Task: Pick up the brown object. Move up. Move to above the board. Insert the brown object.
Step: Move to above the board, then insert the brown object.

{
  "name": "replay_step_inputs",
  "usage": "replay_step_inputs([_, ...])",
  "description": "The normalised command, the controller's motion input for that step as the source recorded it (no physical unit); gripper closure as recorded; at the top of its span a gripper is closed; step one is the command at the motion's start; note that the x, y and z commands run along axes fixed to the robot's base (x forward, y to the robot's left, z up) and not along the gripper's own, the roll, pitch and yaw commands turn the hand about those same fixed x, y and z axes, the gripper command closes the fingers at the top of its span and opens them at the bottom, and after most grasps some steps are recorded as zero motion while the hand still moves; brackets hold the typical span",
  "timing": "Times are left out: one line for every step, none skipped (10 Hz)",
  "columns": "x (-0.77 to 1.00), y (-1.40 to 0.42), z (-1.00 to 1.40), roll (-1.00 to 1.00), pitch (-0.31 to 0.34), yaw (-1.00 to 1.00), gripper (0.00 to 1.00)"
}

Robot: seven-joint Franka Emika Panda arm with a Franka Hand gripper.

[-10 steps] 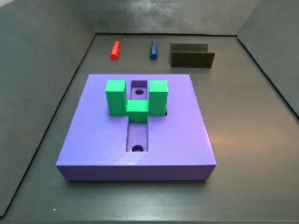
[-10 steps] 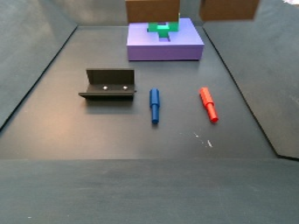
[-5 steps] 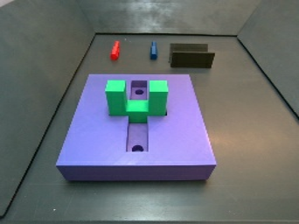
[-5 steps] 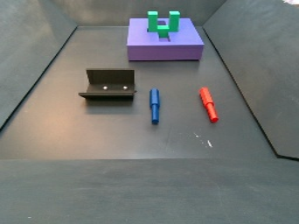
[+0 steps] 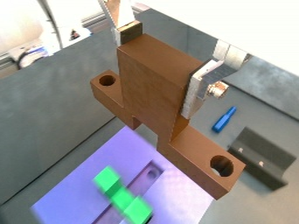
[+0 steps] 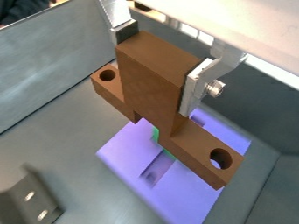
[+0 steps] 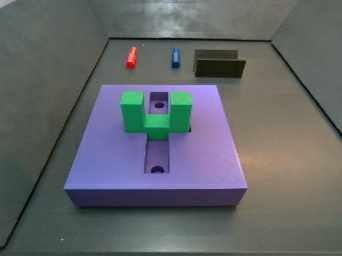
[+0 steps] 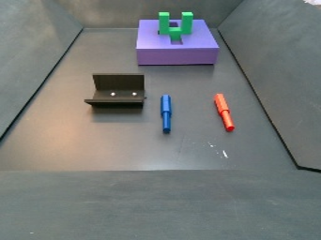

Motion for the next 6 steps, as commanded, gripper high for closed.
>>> replay_step_inputs([0.11, -0.49, 0.08, 0.03, 0.161, 0.01, 1.00])
replay_step_inputs([0.00, 0.00, 0.00, 0.00, 0.000, -0.01, 1.00])
replay_step_inputs([-0.07, 0.06, 0.00, -0.02, -0.011, -0.16, 1.00])
replay_step_inputs([-0.11, 0.03, 0.00, 0.00, -0.011, -0.40, 1.00])
replay_step_inputs([0.00, 0.00, 0.00, 0.00, 0.000, -0.62, 1.00])
replay_step_inputs([0.10, 0.00, 0.00, 0.00, 0.000, -0.75, 1.00])
